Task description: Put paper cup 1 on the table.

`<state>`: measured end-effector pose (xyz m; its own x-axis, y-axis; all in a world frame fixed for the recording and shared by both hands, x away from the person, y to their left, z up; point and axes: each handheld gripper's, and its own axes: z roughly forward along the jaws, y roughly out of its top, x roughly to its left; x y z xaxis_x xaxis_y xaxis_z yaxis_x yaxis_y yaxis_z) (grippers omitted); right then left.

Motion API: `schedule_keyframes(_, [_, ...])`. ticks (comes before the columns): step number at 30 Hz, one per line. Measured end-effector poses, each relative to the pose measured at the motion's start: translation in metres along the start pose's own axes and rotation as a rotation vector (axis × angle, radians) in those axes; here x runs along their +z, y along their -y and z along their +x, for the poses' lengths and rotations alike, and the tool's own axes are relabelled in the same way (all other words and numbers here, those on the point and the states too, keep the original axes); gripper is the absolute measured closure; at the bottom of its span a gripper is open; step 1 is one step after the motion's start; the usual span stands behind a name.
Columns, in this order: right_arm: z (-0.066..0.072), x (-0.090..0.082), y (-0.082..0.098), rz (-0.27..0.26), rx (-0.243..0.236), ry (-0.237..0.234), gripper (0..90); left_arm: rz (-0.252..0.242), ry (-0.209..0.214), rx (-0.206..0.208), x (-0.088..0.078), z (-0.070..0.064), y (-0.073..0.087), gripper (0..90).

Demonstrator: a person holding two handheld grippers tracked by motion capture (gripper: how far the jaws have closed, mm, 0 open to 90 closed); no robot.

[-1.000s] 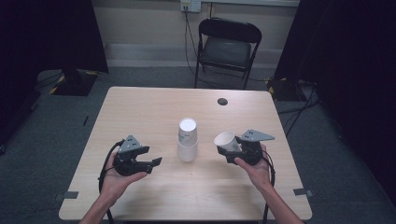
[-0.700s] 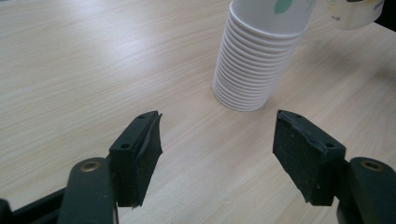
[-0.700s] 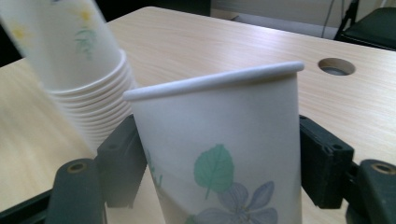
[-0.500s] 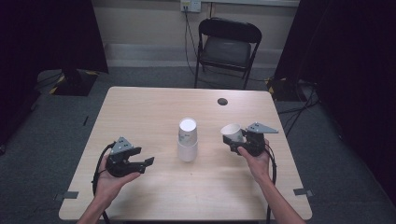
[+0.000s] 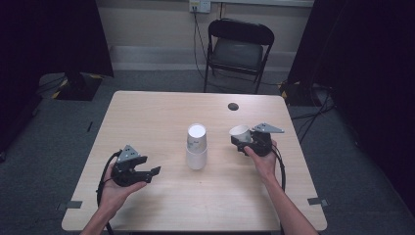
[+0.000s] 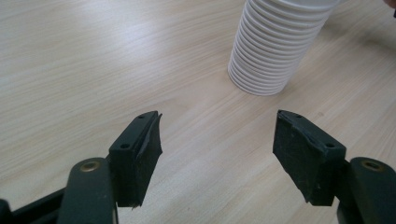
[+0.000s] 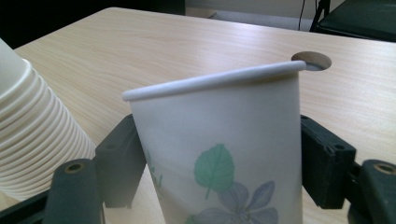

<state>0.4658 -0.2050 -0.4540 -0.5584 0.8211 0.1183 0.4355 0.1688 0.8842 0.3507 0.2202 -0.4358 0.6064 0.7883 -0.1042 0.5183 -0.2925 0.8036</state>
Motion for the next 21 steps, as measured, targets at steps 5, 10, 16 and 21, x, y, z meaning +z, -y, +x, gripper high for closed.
schedule_keyframes(5, [-0.003,0.008,0.004,-0.002,0.013,0.001,24.6,0.006,-0.002,0.002,-0.001,0.001,0.001,32.5])
schedule_keyframes(10, [-0.007,0.013,0.007,0.018,0.020,0.007,23.9,0.005,-0.009,0.004,-0.001,0.002,0.003,32.5])
schedule_keyframes(16, [-0.004,0.018,0.007,0.034,0.012,0.004,24.2,0.004,-0.006,-0.002,-0.001,0.002,0.004,32.5])
schedule_keyframes(21, [-0.003,0.025,0.007,0.047,0.006,0.006,23.7,0.009,-0.007,0.006,-0.001,0.001,0.004,32.8])
